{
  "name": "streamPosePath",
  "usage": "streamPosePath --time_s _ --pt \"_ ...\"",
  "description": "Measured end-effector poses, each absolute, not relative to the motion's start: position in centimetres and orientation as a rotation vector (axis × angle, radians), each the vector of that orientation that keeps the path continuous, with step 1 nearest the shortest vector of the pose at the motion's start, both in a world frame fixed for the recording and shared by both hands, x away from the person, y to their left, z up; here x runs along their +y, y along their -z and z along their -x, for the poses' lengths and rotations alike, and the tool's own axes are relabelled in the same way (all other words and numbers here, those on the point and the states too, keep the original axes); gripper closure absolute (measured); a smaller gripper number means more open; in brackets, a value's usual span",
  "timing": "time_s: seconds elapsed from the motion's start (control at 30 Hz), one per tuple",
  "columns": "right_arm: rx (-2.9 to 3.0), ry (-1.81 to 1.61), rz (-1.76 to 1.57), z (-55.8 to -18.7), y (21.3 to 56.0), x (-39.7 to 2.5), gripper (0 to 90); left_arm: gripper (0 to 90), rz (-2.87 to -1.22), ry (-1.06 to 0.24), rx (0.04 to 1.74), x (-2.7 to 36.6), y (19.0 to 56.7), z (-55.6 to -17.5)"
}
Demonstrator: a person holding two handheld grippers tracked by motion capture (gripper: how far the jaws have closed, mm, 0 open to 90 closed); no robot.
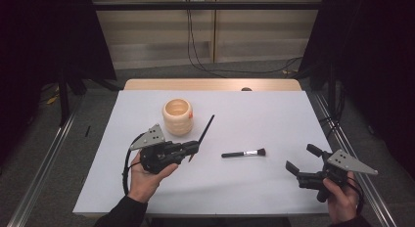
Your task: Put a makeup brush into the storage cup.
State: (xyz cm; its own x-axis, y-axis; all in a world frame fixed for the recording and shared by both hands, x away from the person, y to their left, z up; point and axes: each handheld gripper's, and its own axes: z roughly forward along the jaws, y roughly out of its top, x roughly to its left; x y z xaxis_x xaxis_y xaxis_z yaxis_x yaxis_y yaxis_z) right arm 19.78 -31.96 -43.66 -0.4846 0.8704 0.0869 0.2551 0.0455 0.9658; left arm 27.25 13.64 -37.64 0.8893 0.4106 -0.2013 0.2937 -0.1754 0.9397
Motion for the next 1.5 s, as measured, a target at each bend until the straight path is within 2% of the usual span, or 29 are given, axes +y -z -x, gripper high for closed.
streamPosePath --time_s 0.77,1.5 --pt "1.837 -1.528 -1.048 -19.8 43.6 -31.6 0.0 83.5 -1.851 0.001 0.426 10.0 36.9 -27.6" --pt "2.098 -1.641 -0.862 -20.6 43.4 -30.7 0.0 83.5 -2.11 0.017 0.345 7.8 36.6 -27.5"
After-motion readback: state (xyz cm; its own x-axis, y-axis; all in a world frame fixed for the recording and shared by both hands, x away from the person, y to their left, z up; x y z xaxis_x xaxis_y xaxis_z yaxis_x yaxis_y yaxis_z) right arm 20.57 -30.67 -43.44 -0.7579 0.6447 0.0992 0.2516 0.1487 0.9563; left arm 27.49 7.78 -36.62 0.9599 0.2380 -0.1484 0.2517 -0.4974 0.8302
